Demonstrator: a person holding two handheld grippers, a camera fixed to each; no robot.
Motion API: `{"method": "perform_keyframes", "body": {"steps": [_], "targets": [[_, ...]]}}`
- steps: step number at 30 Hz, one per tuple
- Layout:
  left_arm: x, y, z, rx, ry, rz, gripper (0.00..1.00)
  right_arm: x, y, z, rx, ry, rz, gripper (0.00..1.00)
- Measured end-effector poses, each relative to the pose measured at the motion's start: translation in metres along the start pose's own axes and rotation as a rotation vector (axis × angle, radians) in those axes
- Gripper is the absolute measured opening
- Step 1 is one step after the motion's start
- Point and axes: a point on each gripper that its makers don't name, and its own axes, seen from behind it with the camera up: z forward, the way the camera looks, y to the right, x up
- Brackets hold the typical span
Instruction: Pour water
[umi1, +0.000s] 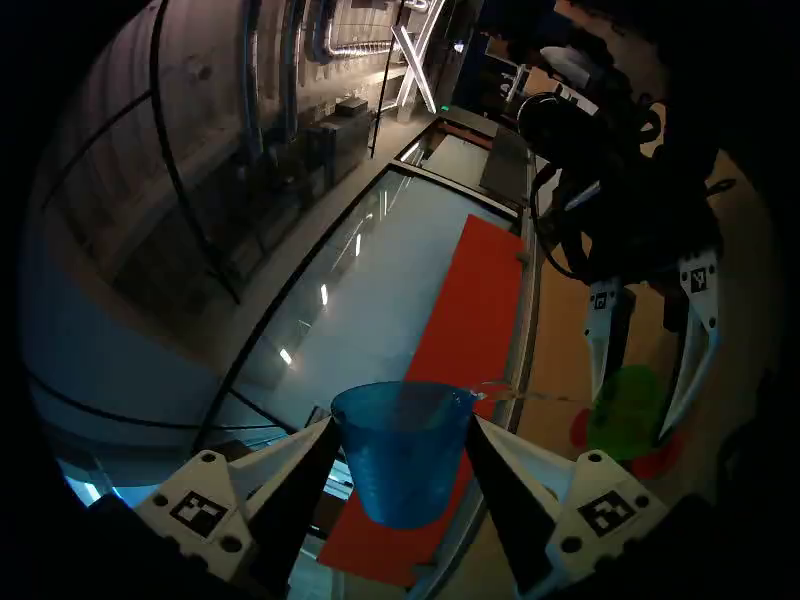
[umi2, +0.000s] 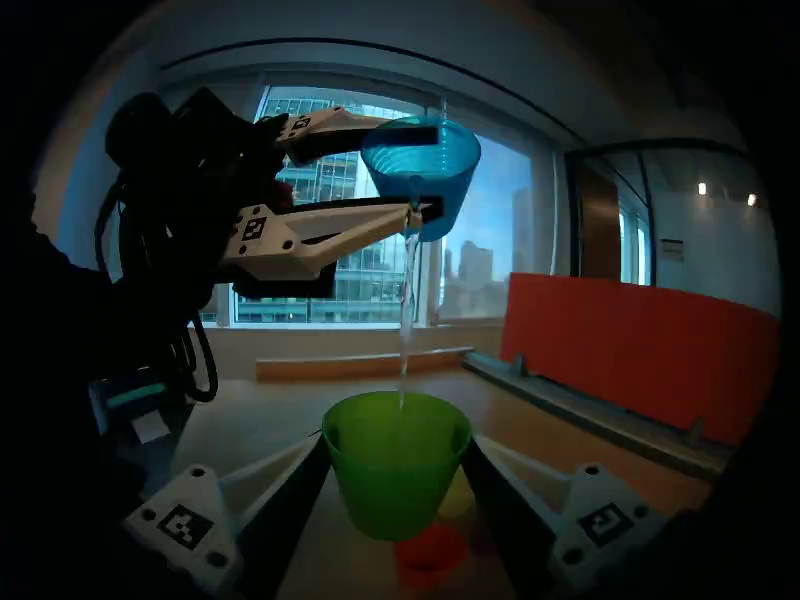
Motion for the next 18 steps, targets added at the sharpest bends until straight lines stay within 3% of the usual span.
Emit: {"method": "perform_keyframes", "body": {"steps": [18], "targets": [[0.0057, -0.0033, -0.0014, -0.003, 0.004, 0.069, 0.85, 0.0012, 0.0001, 0.0, -0.003, 0.003, -0.003, 0.9]]}}
